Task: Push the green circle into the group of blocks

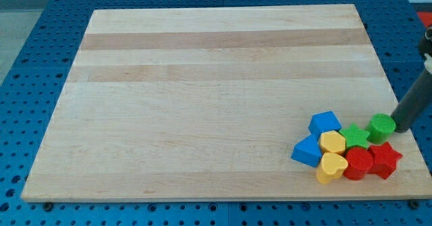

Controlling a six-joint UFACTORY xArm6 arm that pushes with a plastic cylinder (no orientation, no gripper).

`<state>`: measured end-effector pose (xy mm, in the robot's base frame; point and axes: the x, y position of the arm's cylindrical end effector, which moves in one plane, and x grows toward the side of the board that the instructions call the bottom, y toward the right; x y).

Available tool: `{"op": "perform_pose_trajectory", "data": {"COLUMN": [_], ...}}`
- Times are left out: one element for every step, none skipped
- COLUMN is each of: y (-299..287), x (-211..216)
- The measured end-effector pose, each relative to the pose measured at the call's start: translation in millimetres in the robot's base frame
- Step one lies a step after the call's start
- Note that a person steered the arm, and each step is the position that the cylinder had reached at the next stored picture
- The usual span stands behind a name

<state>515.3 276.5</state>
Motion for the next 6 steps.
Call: {"op": "perform_pose_trajectory", "data": {"y": [13,13,-2,-13,-13,-13], "x": [-14,-24,-23,-14,-4,5]}}
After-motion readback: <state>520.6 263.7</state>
